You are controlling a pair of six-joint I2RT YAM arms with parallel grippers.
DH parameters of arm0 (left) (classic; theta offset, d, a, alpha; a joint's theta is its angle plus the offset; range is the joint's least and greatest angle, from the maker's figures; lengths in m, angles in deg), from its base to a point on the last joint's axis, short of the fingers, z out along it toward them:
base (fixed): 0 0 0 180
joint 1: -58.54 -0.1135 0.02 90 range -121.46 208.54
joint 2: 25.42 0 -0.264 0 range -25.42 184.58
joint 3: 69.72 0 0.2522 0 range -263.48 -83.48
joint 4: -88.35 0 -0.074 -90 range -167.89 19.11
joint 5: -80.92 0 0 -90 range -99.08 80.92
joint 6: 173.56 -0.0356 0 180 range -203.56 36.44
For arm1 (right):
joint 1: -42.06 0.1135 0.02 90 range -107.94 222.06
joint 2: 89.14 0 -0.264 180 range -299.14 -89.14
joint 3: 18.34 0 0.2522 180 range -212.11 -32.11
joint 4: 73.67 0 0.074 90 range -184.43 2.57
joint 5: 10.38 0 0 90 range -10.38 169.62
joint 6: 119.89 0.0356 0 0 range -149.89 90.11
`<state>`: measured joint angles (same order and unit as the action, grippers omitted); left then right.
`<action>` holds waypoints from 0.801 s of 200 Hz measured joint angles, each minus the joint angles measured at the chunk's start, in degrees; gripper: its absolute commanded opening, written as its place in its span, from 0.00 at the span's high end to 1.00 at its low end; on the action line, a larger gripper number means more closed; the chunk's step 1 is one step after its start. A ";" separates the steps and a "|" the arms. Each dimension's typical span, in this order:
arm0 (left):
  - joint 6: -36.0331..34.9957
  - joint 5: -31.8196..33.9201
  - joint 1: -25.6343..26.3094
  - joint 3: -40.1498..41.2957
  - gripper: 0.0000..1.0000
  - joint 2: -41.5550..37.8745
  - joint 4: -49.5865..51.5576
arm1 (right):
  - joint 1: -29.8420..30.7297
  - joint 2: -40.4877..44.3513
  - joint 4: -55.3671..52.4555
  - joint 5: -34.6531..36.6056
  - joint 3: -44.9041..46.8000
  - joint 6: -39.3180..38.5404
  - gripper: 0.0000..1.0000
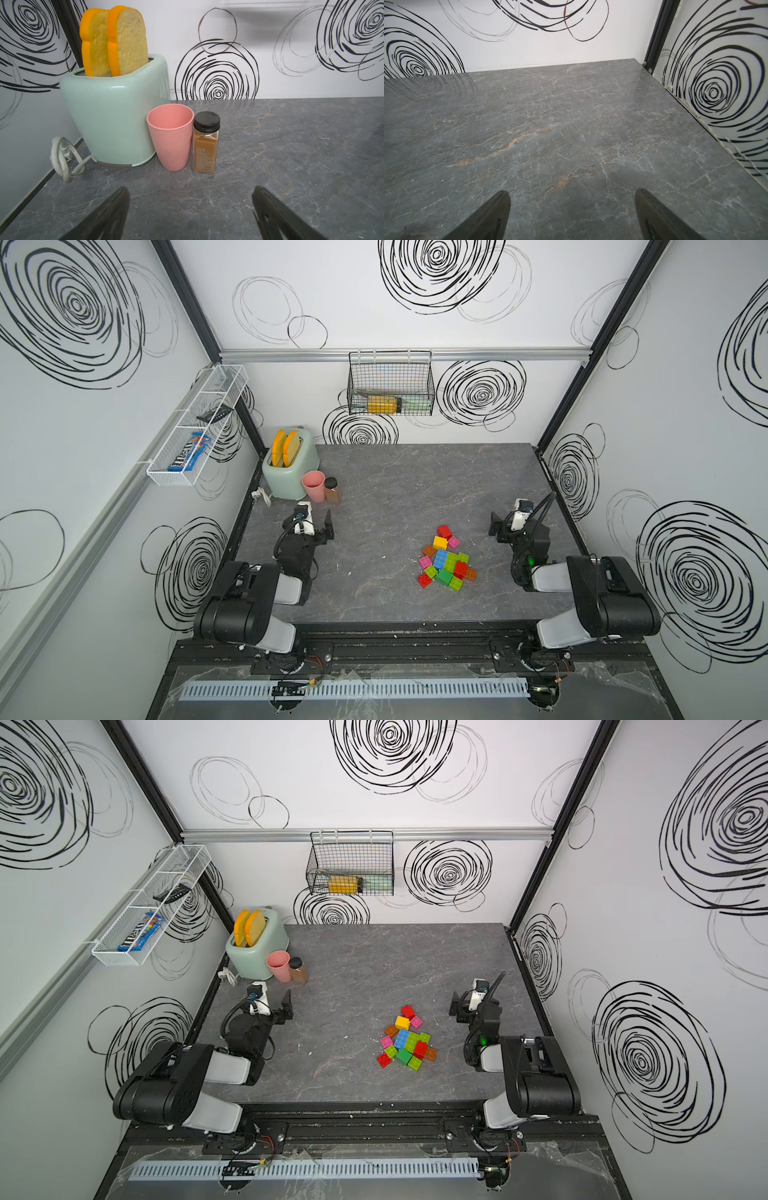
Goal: Assemble the number 4 with lego
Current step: Move the lego brick at the center of the board.
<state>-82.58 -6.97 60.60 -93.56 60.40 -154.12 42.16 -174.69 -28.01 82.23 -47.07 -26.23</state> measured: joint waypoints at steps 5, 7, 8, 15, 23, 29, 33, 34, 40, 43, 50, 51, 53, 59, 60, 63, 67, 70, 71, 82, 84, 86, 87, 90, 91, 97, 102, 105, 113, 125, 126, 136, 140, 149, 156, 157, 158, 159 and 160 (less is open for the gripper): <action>0.00 0.00 0.02 0.00 0.04 0.00 0.00 | 0.00 0.00 0.00 0.00 0.00 0.00 0.03; 0.00 0.00 0.00 0.00 0.04 0.00 0.00 | 0.00 0.00 0.00 0.00 0.00 0.00 0.03; 0.00 0.00 0.00 0.00 0.04 0.00 0.00 | 0.00 0.00 0.00 -0.02 0.00 0.00 0.03; 0.00 0.00 0.00 0.00 0.04 0.00 0.00 | 0.00 0.00 0.00 0.00 0.00 0.00 0.03; 0.00 0.00 0.02 0.00 0.04 0.00 0.00 | 0.00 0.00 0.00 0.00 0.00 0.00 0.03; 0.00 0.00 0.02 0.00 0.04 0.00 0.00 | 0.00 0.00 0.00 0.00 0.00 0.00 0.03; 0.00 0.00 0.00 0.00 0.04 0.00 0.00 | 0.00 0.00 0.00 0.00 0.00 0.00 0.03; 0.00 0.00 0.00 0.00 0.04 0.00 0.00 | 0.00 0.00 0.00 0.00 0.00 0.00 0.03; 0.00 0.00 0.00 0.00 0.04 0.00 0.00 | 0.00 0.00 0.00 0.00 0.00 0.00 0.03; 0.00 0.00 0.00 0.00 0.04 0.00 0.00 | 0.00 0.00 0.00 -0.02 0.00 0.00 0.03; 0.00 0.00 0.00 0.00 0.04 0.00 0.00 | 0.00 0.00 0.00 -0.02 0.00 0.00 0.03; 0.00 0.00 0.00 0.00 0.04 0.00 0.00 | 0.00 0.00 0.00 -0.02 0.00 0.00 0.03; 0.00 0.00 0.02 0.00 0.04 0.00 0.00 | 0.00 0.00 0.00 -0.02 0.00 0.00 0.03; 0.00 0.00 0.02 0.00 0.04 0.00 0.00 | 0.00 0.00 0.00 -0.02 0.00 0.02 0.03; 0.00 0.00 0.02 0.00 0.04 0.00 0.00 | 0.00 0.00 0.00 -0.02 0.00 0.02 0.03; 0.00 0.00 0.02 0.00 0.04 0.00 0.00 | 0.00 0.00 0.00 -0.04 0.00 0.00 0.03; 0.00 0.00 0.02 0.00 0.04 0.00 0.00 | 0.00 0.00 0.00 -0.04 0.00 0.00 0.03; 0.00 0.00 0.02 0.00 0.04 0.00 0.00 | 0.00 0.00 0.00 -0.04 0.00 0.00 0.03; 0.00 0.00 0.02 0.00 0.04 0.00 0.00 | 0.00 0.00 0.00 -0.04 0.00 0.02 0.03; 0.00 0.00 0.02 0.00 0.04 0.00 0.00 | 0.00 0.00 0.00 -0.04 0.00 0.00 0.03; 0.00 0.00 0.02 0.00 0.04 0.00 0.00 | 0.00 0.00 0.00 -0.04 0.00 0.00 0.03; 0.00 0.00 0.02 0.00 0.04 0.00 0.00 | 0.00 0.00 0.00 -0.04 0.00 0.00 0.03; 0.00 0.00 0.02 0.00 0.04 0.00 0.00 | 0.00 0.00 0.00 -0.04 0.00 0.00 0.03; 0.00 0.00 0.02 0.00 0.04 0.00 0.00 | 0.00 0.00 0.00 -0.04 0.00 0.00 0.03; 0.00 0.00 0.02 0.00 0.04 0.00 0.00 | 0.00 0.00 0.00 -0.04 0.00 0.02 0.03; 0.00 0.00 0.02 0.00 0.04 0.00 0.00 | 0.00 0.00 0.00 -0.04 0.00 0.02 0.03; 0.00 0.00 0.02 0.00 0.04 0.00 0.00 | 0.00 0.00 0.00 -0.04 0.00 0.00 0.03; 0.00 0.00 0.00 0.00 0.04 0.00 0.00 | 0.00 0.00 0.00 -0.04 0.00 0.00 0.03; 0.00 0.00 0.02 0.00 0.04 0.00 0.00 | 0.00 0.00 0.00 -0.04 0.00 0.02 0.03; 0.00 0.00 0.02 0.00 0.04 0.00 0.00 | -0.26 0.00 0.00 -0.42 0.00 0.04 0.03; 0.00 0.00 0.02 0.00 0.04 0.00 0.00 | -0.31 0.00 0.02 -0.57 0.00 0.07 0.03; -0.02 -0.07 0.02 0.00 0.04 -0.04 0.02 | -0.98 0.07 0.13 -1.73 0.04 0.15 0.03; -0.02 -0.02 0.02 0.02 0.04 -0.15 0.02 | -1.31 0.13 0.31 -2.12 0.11 0.20 0.03; 0.02 0.46 0.02 0.24 0.04 -1.03 0.26 | -1.97 0.63 0.24 -2.43 0.13 0.48 0.03; 0.07 1.03 0.11 0.79 0.04 -2.38 0.31 | -2.25 1.42 -0.13 -2.58 0.13 0.59 0.03; 0.09 1.09 0.13 0.85 0.04 -2.51 0.31 | -2.27 1.51 -0.20 -2.58 0.11 0.61 0.03; 0.09 1.16 0.13 0.92 0.04 -2.67 0.31 | -2.32 1.64 -0.28 -2.60 0.11 0.63 0.03; 0.09 1.33 0.15 1.07 0.04 -3.02 0.31 | -2.34 1.86 -0.42 -2.58 0.11 0.66 0.03; 0.09 1.49 0.17 1.16 0.04 -3.23 0.31 | -2.36 1.99 -0.50 -2.58 0.09 0.66 0.03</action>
<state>-82.50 -5.48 60.78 -92.40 57.16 -153.81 39.80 -172.71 -28.51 79.66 -46.98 -25.57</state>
